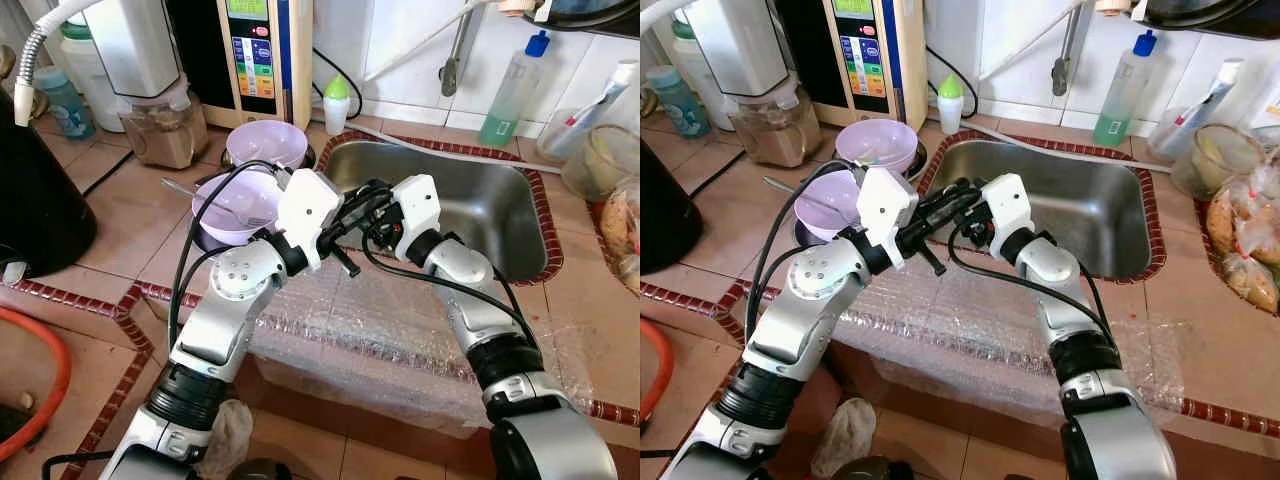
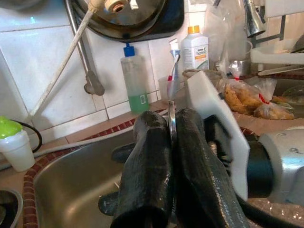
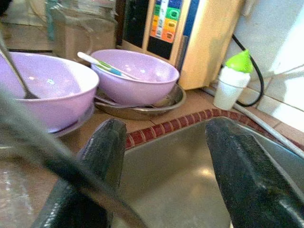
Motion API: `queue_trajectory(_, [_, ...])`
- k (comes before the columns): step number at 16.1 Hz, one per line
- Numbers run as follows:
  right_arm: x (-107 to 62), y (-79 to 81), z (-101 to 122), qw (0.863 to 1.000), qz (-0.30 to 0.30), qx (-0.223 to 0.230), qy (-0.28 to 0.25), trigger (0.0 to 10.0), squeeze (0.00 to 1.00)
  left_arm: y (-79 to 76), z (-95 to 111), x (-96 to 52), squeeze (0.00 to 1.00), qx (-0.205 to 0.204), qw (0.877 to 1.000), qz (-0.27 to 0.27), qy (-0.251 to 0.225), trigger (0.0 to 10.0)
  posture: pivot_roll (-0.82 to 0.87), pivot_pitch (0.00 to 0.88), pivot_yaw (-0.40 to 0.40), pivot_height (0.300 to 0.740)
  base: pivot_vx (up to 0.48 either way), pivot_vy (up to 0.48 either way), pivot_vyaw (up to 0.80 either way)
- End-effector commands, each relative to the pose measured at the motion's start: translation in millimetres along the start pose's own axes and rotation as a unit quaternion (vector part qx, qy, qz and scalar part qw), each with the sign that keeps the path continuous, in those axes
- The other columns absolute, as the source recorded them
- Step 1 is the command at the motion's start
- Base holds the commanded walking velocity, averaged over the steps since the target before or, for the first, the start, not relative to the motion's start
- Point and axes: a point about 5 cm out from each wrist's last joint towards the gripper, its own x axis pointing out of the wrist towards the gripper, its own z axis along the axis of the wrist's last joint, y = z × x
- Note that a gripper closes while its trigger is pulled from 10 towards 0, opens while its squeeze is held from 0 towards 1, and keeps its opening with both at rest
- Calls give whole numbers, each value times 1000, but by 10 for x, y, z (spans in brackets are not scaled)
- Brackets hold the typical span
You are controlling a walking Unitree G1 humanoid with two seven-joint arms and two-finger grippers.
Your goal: Kitchen organization
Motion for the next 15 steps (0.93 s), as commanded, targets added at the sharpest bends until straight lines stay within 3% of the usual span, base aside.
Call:
queue_trajectory(1, [9,-88,35,1000,-20,-2,-7,0,0,-31,35,-1,0,7,1000,-9,-2,0,2,12,27,740,0,0,0])
queue_trajectory(7, [-17,-157,21,999,-48,6,-14,0,0,-39,25,1,0,13,1000,-12,1,0,-1,13,32,740,0,0,0])
queue_trajectory(12, [-28,-254,44,998,-66,10,-17,0,0,-28,-3,-22,0,22,1000,-9,12,2784,1,21,33,740,0,0,0])
queue_trajectory(13, [-26,-275,49,997,-70,9,-16,0,0,-30,-8,-21,0,24,1000,-9,14,4000,1,22,34,740,0,0,0])
queue_trajectory(14, [-20,-319,62,997,-78,10,-16,0,0,-25,-22,-19,0,28,999,-6,18,6549,2,23,35,740,0,0,0])
queue_trajectory(15, [-13,-351,48,996,-85,15,-8,0,0,-4,-61,-31,1000,15,1000,1,25,10000,2,22,36,740,0,0,0])
